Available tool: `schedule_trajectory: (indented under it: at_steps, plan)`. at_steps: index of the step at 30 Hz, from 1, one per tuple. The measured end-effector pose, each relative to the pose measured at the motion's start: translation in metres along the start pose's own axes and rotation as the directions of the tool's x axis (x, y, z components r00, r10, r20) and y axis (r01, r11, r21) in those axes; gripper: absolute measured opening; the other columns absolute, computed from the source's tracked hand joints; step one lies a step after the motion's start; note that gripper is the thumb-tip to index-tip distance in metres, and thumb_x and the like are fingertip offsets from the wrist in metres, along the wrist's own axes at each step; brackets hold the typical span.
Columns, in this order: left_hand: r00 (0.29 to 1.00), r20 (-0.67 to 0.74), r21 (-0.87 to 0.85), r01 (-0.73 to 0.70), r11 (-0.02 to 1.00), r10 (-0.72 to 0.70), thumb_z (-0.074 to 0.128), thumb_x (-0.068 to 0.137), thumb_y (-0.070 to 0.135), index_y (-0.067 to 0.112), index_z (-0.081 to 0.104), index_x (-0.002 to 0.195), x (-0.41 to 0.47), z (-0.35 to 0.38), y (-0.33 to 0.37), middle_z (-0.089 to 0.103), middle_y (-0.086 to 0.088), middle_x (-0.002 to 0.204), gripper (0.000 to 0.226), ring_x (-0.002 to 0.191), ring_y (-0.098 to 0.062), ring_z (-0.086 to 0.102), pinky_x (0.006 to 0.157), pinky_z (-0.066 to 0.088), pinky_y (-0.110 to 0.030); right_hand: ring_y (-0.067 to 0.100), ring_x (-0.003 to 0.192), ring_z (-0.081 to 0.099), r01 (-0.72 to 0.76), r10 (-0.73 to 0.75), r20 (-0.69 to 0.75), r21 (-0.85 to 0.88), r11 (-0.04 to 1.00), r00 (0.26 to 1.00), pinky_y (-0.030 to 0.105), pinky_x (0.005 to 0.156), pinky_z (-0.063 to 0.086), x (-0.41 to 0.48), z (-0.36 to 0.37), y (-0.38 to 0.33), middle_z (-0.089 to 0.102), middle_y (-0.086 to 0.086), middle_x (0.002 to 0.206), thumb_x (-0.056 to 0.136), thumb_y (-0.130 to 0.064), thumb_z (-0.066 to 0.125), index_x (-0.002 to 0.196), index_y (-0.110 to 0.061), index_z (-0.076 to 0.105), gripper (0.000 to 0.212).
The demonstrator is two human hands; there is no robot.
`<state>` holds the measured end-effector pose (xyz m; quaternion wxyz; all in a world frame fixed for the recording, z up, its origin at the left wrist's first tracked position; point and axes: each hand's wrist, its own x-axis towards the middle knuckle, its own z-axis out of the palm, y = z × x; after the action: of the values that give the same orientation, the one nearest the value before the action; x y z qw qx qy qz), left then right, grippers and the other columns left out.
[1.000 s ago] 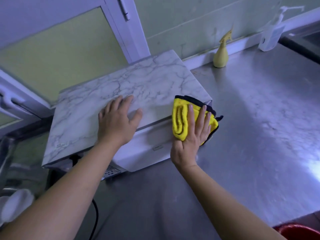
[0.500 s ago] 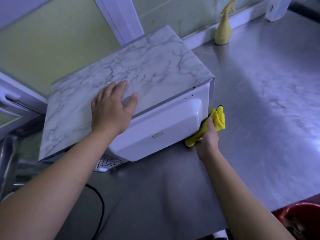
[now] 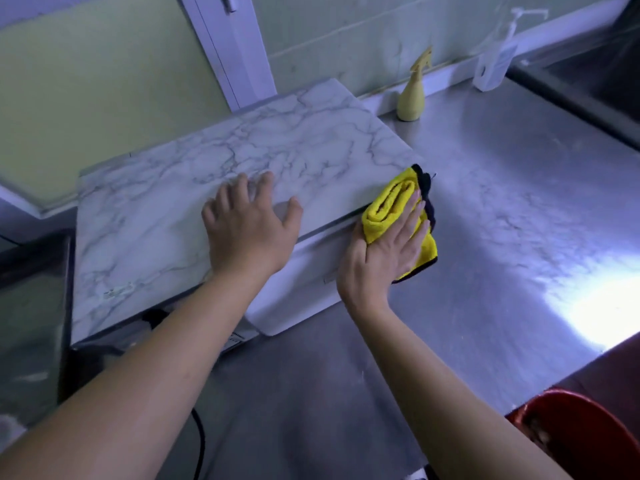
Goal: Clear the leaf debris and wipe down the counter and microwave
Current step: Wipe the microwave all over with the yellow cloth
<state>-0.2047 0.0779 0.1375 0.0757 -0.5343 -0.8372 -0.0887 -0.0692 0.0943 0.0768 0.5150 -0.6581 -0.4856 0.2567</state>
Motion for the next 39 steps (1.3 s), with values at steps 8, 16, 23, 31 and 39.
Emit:
schedule_trajectory:
  at_steps: [8, 16, 23, 31, 39]
  plan:
    - [0.997, 0.070, -0.003, -0.015, 1.000, 0.015, 0.029, 0.094, 0.060, 0.023, 0.035, 0.149, -0.001, -0.006, 0.002, 0.033, -0.015, 0.153, 0.066, 0.138, -0.039, 0.030, 0.112, 0.023, -0.054, 0.029, 0.154, -0.001, 0.489, -0.404, 0.349, -0.202, 0.849, 0.846, 0.055, 0.121, 0.007, -0.039, -0.030, 0.043, 0.012, 0.002, 0.167, 0.086, -0.038, 0.040, 0.158, -0.026, 0.014, 0.078]
    - [0.931, 0.341, -0.026, -0.128, 0.992, 0.129, 0.012, 0.100, 0.048, 0.032, -0.001, 0.158, 0.016, -0.013, 0.004, -0.005, -0.020, 0.164, 0.061, 0.150, -0.043, -0.004, 0.118, -0.005, -0.061, 0.016, 0.095, 0.065, -0.068, -0.010, 0.447, 0.157, 0.985, 0.895, 0.035, 0.086, 0.054, -0.064, -0.096, 0.064, 0.071, 0.005, 0.106, 0.092, -0.042, 0.046, 0.112, -0.025, 0.068, 0.035]
    - [0.896, 0.287, -0.055, -0.337, 0.940, 0.338, 0.017, 0.101, 0.038, 0.037, 0.007, 0.156, 0.023, -0.010, -0.001, 0.001, -0.011, 0.166, 0.057, 0.151, -0.034, 0.001, 0.119, 0.000, -0.056, 0.026, 0.095, 0.064, -0.609, 0.581, 0.225, 0.472, 0.638, 0.782, 0.040, 0.087, 0.052, -0.075, -0.108, 0.074, 0.066, 0.007, 0.108, 0.099, -0.050, 0.049, 0.120, -0.024, 0.065, 0.037]
    - [0.915, 0.230, -0.089, -0.318, 0.944, 0.330, 0.024, 0.099, 0.040, 0.041, 0.013, 0.155, 0.027, 0.000, -0.004, 0.007, -0.006, 0.166, 0.057, 0.151, -0.029, 0.004, 0.121, 0.000, -0.052, 0.008, 0.144, 0.035, -0.128, 0.121, 0.050, 0.565, 0.815, 0.991, 0.040, 0.123, 0.022, -0.011, -0.033, -0.022, 0.042, -0.008, 0.155, 0.094, -0.050, 0.048, 0.151, -0.029, 0.040, 0.061]
    - [0.920, 0.179, -0.131, -0.328, 0.936, 0.347, 0.029, 0.098, 0.040, 0.041, 0.020, 0.153, 0.027, 0.000, -0.004, 0.013, -0.006, 0.164, 0.056, 0.150, -0.030, 0.008, 0.120, 0.003, -0.052, 0.007, 0.154, 0.006, 0.337, -0.347, 0.128, 0.091, 0.937, 0.929, 0.055, 0.121, 0.007, -0.021, -0.013, 0.014, 0.014, -0.011, 0.167, 0.095, -0.051, 0.049, 0.152, -0.046, 0.028, 0.061]
